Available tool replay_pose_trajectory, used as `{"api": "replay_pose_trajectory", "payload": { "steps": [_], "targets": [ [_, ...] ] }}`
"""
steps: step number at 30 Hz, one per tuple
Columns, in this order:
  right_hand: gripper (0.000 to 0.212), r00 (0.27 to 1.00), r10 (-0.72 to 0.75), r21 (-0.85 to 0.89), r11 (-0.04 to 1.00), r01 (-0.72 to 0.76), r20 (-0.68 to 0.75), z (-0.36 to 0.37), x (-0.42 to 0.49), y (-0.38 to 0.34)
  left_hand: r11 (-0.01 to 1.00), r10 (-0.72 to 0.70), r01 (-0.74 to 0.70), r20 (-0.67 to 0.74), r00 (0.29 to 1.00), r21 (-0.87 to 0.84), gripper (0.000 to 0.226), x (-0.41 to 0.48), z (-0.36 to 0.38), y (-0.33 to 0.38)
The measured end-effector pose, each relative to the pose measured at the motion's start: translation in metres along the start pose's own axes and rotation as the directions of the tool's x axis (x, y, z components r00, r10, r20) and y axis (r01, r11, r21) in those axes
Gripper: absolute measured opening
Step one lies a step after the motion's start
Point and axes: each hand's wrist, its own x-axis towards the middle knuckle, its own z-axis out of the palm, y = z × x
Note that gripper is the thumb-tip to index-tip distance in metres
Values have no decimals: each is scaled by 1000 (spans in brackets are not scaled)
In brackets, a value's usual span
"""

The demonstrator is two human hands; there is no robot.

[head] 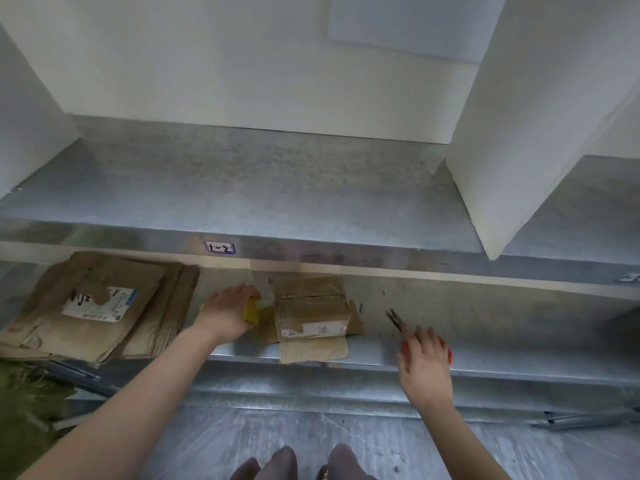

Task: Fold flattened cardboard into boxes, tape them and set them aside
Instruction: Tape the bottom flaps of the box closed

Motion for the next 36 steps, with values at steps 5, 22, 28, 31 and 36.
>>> {"api": "replay_pose_trajectory", "payload": {
  "steps": [5,22,28,31,36],
  "targets": [
    [49,974,199,-37,980,-197,107,-1,-6,29,1000,-15,15,33,999,0,53,-1,-1,2],
    [36,959,285,-28,958,-285,-16,-22,-12,0,998,-22,22,0,1000,-55,51,-6,-4,-1],
    [52,966,167,123,982,-144,-197,-22,-74,-56,992,62,-61,1,998,-113,46,-5,-10,-11],
    [56,960,139,200,976,-91,-243,-25,-97,-106,982,89,-78,58,994,-171,49,-4,-13,-19],
    [45,984,175,313,937,-152,-44,-10,-112,-176,967,144,-124,77,987,-222,49,0,-16,-25]
  ]
}}
